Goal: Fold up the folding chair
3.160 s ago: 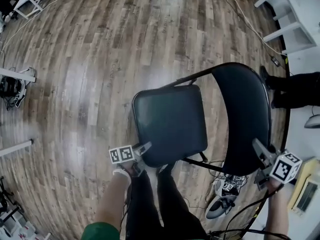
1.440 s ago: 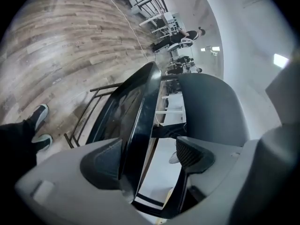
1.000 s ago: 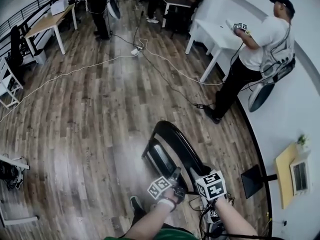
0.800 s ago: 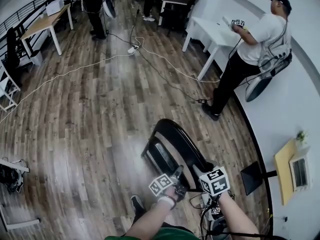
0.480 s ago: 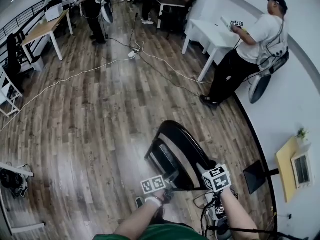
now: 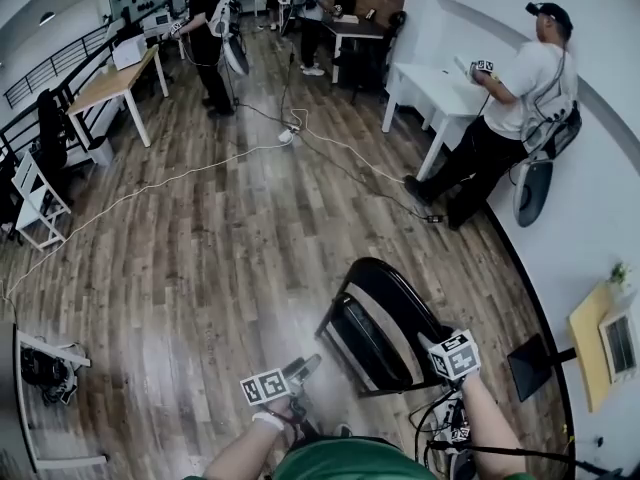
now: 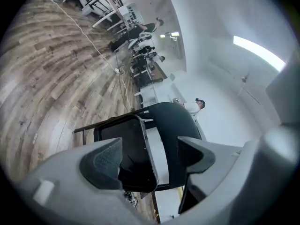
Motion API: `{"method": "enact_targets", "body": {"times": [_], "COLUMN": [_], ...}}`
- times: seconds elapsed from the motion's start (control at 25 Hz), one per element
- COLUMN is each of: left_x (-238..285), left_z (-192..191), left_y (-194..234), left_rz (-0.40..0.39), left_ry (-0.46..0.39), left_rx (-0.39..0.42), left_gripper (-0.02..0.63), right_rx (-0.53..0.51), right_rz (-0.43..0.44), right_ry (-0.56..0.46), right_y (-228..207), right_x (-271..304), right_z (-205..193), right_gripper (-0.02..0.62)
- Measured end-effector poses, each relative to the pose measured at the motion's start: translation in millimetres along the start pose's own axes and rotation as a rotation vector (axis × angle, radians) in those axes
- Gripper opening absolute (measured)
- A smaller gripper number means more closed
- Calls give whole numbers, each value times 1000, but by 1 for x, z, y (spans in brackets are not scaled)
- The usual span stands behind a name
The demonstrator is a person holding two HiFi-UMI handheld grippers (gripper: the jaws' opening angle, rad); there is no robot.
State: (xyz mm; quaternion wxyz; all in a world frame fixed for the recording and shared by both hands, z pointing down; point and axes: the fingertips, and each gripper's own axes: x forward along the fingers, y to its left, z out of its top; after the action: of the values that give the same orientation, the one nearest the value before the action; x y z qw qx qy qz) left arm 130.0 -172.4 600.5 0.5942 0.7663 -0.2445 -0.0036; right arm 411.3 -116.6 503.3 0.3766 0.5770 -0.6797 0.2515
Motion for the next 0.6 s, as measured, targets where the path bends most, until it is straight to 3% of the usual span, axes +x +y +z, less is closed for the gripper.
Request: {"method": "enact_targets", "body": {"times": [0.04,0.08,0.12,0.28,0.44,0.6], "left_x": [-5,-9,-13,-24,-26,-31], "left_z": [6,12,19,45,53,57], "left_y": [-8,-17,-26,-59,-96,-122], "left_rz": [-12,-21,-20,58,131,176], "left_ry": [-1,-4,-10,-42,-77,-161], "left_rx": [39,92,157,458,635,662], "left_gripper": [372,327,244,49,26,26], "right_rx": [0,1,1,-2,12,20], "right_rz": [1,1,2,-2,19,46], "right_ry": [-1,-1,-2,-3,5,-3], "right_y": [-1,-2,-3,-4,-8,-10], "right_x": [0,0,0,-2,-5,-4], "right_z": [0,-1,-1,2,0,-1], "right_gripper": [132,132,132,129,129,129]}}
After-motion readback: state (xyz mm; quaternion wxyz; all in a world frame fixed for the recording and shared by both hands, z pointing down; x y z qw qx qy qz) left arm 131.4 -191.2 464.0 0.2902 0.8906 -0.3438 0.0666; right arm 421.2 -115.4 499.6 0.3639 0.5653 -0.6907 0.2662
